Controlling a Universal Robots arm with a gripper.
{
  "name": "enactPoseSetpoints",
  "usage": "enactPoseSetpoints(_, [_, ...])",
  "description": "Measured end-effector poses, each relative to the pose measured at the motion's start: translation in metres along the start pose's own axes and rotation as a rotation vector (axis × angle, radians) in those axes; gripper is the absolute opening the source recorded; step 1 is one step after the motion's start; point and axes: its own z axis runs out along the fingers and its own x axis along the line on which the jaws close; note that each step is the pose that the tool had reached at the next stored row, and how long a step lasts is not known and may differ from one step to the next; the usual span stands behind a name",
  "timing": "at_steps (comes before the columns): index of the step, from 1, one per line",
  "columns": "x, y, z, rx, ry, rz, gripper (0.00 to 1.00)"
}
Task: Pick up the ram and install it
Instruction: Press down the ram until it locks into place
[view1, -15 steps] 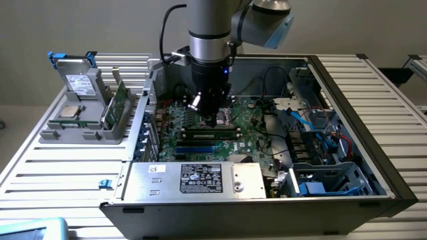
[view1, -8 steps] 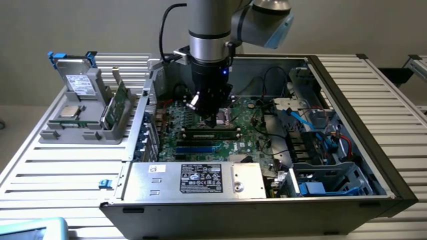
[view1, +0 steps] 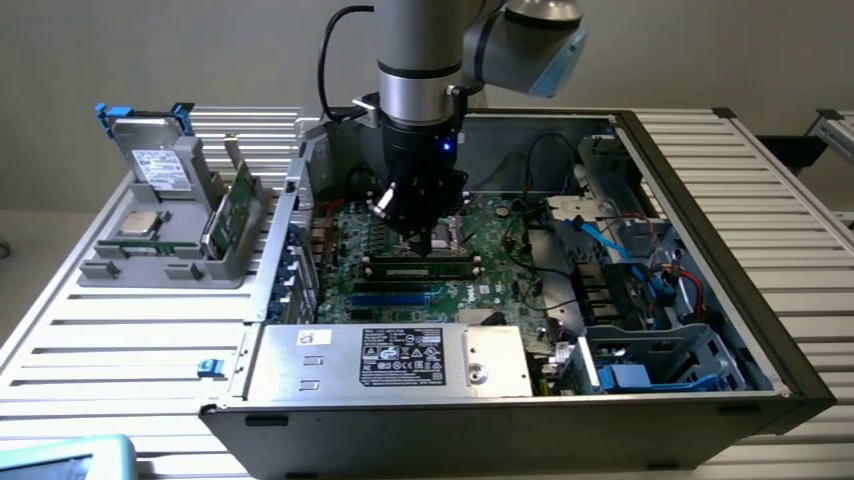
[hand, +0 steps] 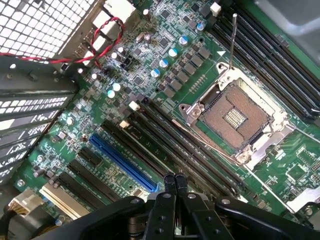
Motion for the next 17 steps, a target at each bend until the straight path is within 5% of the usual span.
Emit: enactPoseSetpoints(17, [0.0000, 0.0000, 0.0000, -0.0135, 0.0246, 0.259, 0.11])
